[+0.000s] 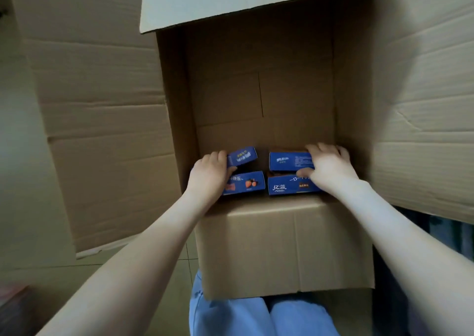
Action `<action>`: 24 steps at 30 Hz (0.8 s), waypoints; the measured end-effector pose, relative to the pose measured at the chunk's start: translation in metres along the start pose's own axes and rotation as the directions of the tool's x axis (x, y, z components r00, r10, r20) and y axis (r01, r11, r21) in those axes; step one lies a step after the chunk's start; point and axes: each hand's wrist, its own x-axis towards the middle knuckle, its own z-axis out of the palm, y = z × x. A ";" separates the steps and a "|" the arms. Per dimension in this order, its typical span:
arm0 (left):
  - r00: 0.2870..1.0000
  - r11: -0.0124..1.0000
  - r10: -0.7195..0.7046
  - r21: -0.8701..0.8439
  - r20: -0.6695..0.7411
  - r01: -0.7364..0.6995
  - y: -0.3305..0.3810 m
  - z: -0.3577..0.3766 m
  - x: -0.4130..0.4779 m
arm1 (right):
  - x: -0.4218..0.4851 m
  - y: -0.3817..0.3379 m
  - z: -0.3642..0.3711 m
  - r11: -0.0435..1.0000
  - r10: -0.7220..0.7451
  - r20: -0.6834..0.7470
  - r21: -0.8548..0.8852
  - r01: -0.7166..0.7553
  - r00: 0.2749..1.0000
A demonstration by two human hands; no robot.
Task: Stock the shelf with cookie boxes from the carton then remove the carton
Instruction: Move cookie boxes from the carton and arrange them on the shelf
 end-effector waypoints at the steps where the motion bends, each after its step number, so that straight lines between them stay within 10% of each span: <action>1: 1.000 1.000 -0.025 -0.005 0.001 0.025 0.001 -0.002 0.002 | -0.001 0.000 0.001 1.000 0.001 0.003 0.007 -0.001 1.000; 6: 0.972 0.951 -0.228 -0.225 -0.047 0.212 0.006 -0.037 0.000 | -0.020 -0.010 -0.001 0.990 0.014 -0.114 0.138 0.002 0.993; 11: 0.880 0.499 -0.454 -0.779 0.138 0.380 0.018 -0.121 -0.038 | -0.075 -0.056 -0.058 0.658 0.065 -0.005 0.752 -0.039 0.998; 16: 0.902 0.253 -0.342 -0.899 0.262 0.357 0.045 -0.225 -0.089 | -0.146 -0.098 -0.160 0.219 -0.052 0.118 0.970 -0.104 0.992; 24: 0.978 0.188 -0.176 -0.971 0.112 0.145 0.095 -0.408 -0.171 | -0.290 -0.111 -0.311 0.090 0.010 -0.082 0.993 0.081 0.997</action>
